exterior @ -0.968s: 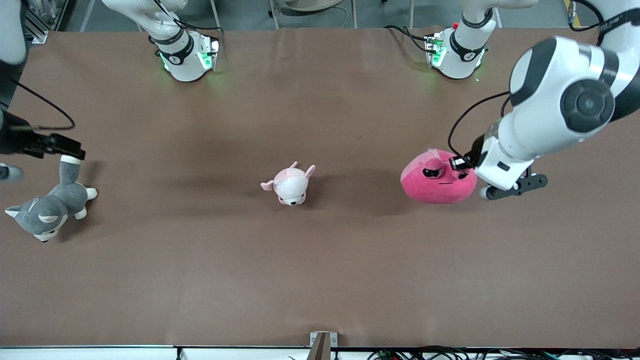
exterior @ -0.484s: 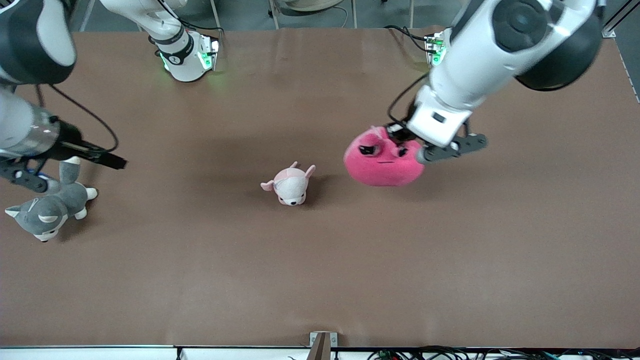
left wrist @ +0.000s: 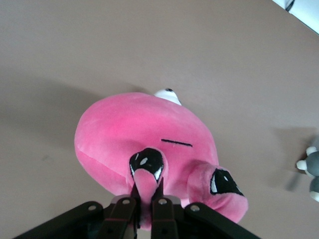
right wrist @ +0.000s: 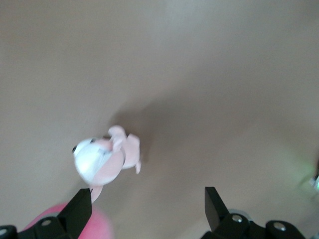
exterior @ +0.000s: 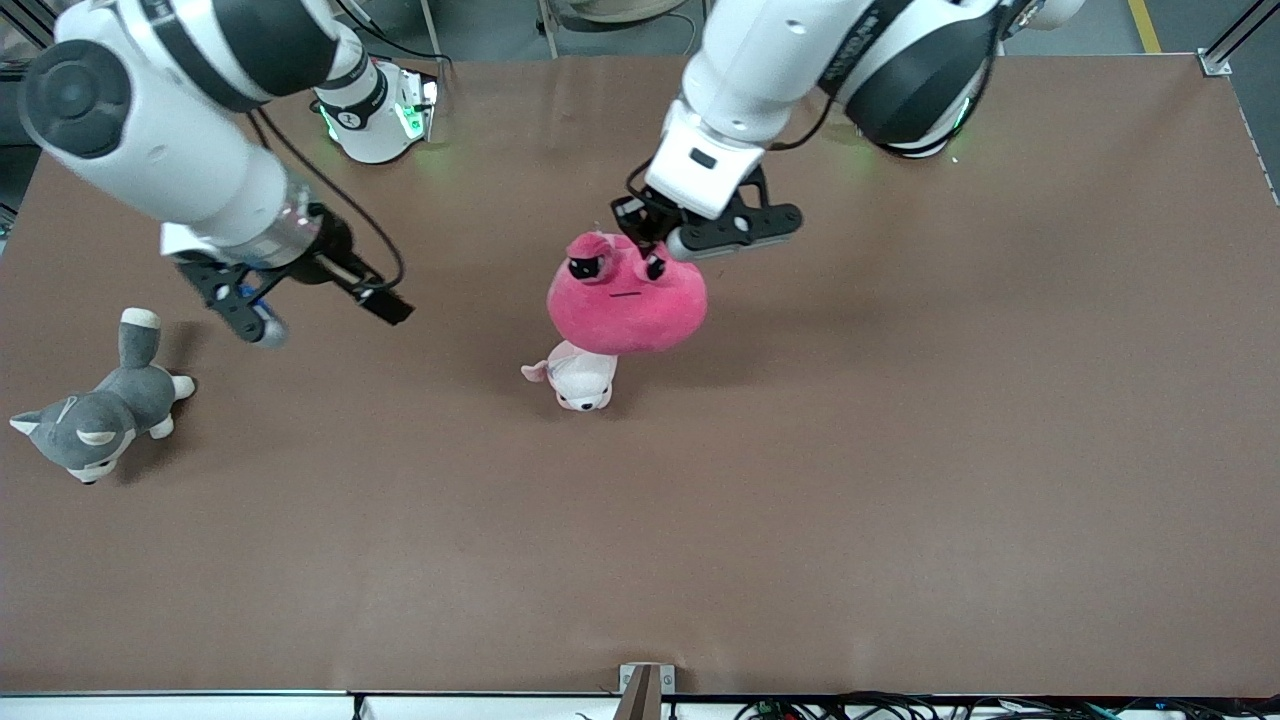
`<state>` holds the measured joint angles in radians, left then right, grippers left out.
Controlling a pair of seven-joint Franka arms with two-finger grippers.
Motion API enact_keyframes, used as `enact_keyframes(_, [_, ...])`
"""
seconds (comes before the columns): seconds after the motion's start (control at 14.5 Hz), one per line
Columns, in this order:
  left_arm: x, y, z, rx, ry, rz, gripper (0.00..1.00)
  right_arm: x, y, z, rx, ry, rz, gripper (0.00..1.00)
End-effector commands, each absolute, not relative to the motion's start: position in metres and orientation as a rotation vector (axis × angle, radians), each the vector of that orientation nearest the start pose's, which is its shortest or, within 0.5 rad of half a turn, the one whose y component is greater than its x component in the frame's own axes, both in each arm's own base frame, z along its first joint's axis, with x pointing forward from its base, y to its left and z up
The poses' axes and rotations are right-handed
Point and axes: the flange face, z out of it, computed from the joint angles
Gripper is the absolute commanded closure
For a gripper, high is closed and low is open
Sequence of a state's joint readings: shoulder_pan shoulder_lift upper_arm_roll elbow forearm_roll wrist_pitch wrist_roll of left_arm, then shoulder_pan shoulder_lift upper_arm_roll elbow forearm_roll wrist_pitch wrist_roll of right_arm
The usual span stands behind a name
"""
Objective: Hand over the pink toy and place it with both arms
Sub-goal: 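Lift the pink plush with the left gripper toward the table middle, then grasp the pink plush with the right gripper beside the left gripper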
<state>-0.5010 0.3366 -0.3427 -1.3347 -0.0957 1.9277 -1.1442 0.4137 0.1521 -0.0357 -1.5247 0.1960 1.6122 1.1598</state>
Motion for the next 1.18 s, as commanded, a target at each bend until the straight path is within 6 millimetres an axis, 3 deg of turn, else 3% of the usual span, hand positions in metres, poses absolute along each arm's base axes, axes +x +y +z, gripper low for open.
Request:
enact_keyframes(0.0, [0.464,-0.515,0.576,-3.458,-0.626,0.054,0.95,0.539,0.264,0.565,-2.717,1.272,0.322,0.0])
enact_keyframes(0.21, [0.451,-0.533,0.567,-3.463,-0.615,0.071,0.95,0.524,0.303,0.566,-2.664,1.34,0.321,0.0])
enact_keyframes(0.41, [0.446,-0.538,0.563,-3.459,-0.614,0.088,0.95,0.512,0.333,0.556,-2.612,1.403,0.297,0.0])
enact_keyframes(0.83, [0.441,-0.542,0.563,-3.459,-0.599,0.086,0.95,0.489,0.364,0.544,-2.622,1.425,0.322,0.05])
enact_keyframes(0.97, [0.442,-0.541,0.565,-3.462,-0.598,0.081,0.95,0.488,0.364,0.543,-2.625,1.427,0.325,0.23])
enact_keyframes(1.11, [0.442,-0.541,0.565,-3.461,-0.601,0.082,0.95,0.488,0.364,0.544,-2.625,1.423,0.324,0.63])
